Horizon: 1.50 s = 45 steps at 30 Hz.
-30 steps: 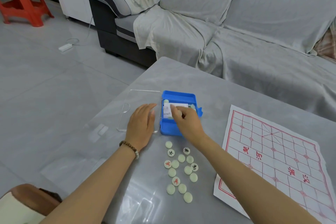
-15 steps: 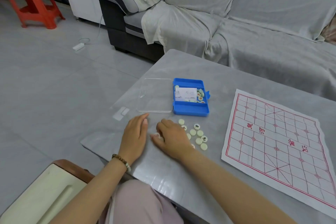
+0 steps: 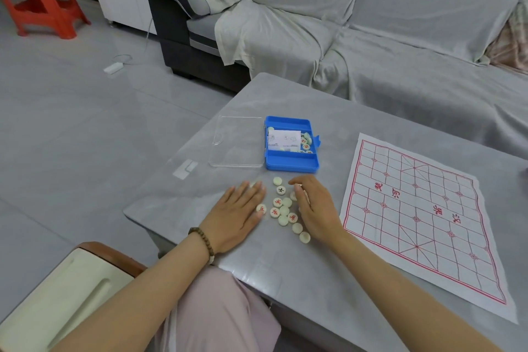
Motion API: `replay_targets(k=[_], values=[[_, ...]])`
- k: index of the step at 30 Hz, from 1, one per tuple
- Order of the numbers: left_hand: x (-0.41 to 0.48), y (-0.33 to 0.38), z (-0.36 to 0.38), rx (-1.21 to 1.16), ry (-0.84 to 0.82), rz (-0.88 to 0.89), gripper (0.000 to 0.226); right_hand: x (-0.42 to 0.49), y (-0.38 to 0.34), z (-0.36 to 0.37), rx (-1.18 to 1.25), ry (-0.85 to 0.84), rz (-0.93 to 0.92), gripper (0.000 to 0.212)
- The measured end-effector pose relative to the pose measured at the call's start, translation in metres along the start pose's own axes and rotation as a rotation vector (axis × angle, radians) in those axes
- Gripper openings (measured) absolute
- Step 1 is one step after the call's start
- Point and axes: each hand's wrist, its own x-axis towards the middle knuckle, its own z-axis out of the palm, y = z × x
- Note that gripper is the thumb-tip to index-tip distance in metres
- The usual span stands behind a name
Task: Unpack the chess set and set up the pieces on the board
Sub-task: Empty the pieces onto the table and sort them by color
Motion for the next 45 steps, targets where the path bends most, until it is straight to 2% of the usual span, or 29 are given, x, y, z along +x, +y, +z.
replay_targets(k=[5,10,12,14,17,19,23,25,26,29,32,35,39,45], values=[[0.021,0.009,0.000,0.039,-0.057,-0.002,0.083,-0.003,0.009,0.000,0.009,0.016,0.031,0.028],[0.036,0.013,0.002,0.044,-0.052,-0.006,0.079,0.007,0.011,-0.013,0.037,0.016,0.071,0.029],[0.037,0.012,-0.003,-0.008,-0.051,0.003,0.081,0.018,0.012,-0.019,0.050,0.042,0.069,0.029],[0.042,0.008,-0.014,-0.095,0.023,-0.014,0.085,0.034,0.014,-0.024,0.054,0.069,0.027,0.026],[0.069,-0.004,-0.030,-0.206,0.187,-0.095,0.064,0.070,0.017,-0.027,-0.013,0.052,-0.040,0.025],[0.092,-0.012,-0.036,-0.274,0.222,-0.182,0.052,0.099,0.020,-0.026,-0.061,0.028,-0.024,0.033],[0.128,-0.022,-0.040,-0.415,0.224,-0.307,0.052,0.151,0.030,-0.024,-0.183,-0.101,0.124,0.053],[0.138,-0.021,-0.040,-0.452,0.227,-0.305,0.052,0.164,0.037,-0.022,-0.281,-0.155,0.142,0.046],[0.142,-0.020,-0.040,-0.477,0.234,-0.304,0.052,0.167,0.040,-0.021,-0.260,-0.154,0.150,0.036],[0.149,-0.015,-0.041,-0.603,0.275,-0.328,0.053,0.166,0.039,-0.027,0.031,-0.100,0.167,0.011],[0.152,-0.007,-0.049,-0.753,0.355,-0.352,0.052,0.156,0.022,-0.051,0.274,-0.024,0.112,0.007],[0.153,0.012,-0.062,-0.944,0.402,-0.368,0.041,0.136,0.008,-0.078,0.526,0.006,0.178,0.008],[0.152,0.055,-0.077,-1.265,0.387,-0.371,0.016,0.098,0.014,-0.113,0.538,0.015,0.236,0.009],[0.160,0.156,-0.081,-1.419,0.309,-0.306,0.033,0.027,0.049,-0.179,0.512,0.146,0.308,0.016]])
